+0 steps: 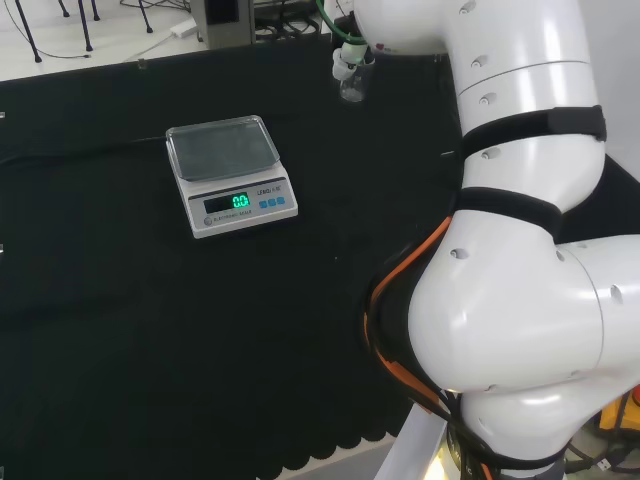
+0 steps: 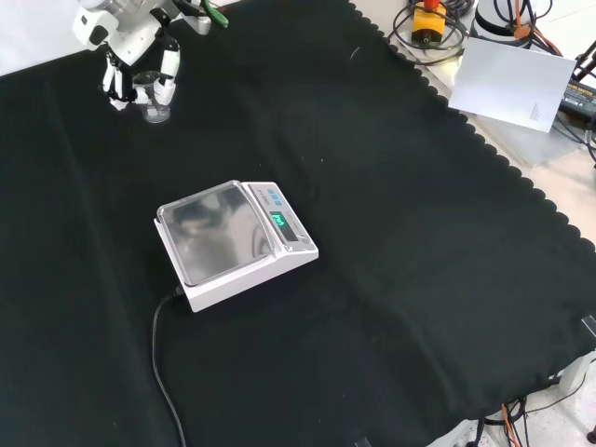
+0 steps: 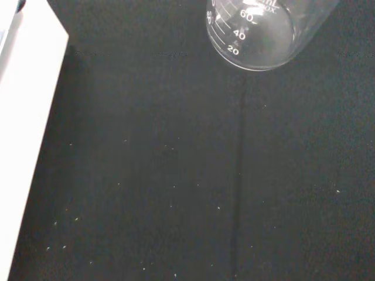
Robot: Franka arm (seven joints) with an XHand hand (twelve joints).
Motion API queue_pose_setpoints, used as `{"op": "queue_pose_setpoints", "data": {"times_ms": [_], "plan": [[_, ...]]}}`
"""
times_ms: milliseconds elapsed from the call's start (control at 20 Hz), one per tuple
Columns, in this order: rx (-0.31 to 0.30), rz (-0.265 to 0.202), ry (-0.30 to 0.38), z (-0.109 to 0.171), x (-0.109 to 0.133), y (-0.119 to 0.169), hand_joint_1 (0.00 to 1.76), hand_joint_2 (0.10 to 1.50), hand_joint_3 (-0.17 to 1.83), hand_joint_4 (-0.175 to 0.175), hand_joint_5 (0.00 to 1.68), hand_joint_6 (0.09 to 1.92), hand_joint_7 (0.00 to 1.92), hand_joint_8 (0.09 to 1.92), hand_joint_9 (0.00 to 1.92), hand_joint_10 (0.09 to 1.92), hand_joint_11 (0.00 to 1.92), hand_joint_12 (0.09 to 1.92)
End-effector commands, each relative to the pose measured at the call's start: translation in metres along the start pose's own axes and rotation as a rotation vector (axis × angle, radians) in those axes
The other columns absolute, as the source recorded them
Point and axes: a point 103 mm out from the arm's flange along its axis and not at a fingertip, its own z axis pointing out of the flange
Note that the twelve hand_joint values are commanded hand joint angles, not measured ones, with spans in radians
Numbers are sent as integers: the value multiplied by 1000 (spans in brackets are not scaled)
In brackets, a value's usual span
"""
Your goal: Pick up the beaker.
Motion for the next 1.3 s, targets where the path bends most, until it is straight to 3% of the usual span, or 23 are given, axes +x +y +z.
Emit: {"op": "queue_pose_setpoints", "data": {"times_ms": [50,450,850,1300], "plan": [[10,-23,-48,-7,15,-13,1097,1260,5,-175,718,1397,607,1111,818,1044,856,1032],[10,13,-28,0,7,-8,1098,1258,4,-175,722,1391,614,1109,823,1044,862,1032],[3,36,-68,-4,2,-18,1099,1257,3,-175,725,1387,620,1107,829,1044,868,1032],[49,42,-148,-26,21,-32,1100,1255,3,-175,728,1383,624,1105,834,1044,871,1032]]}}
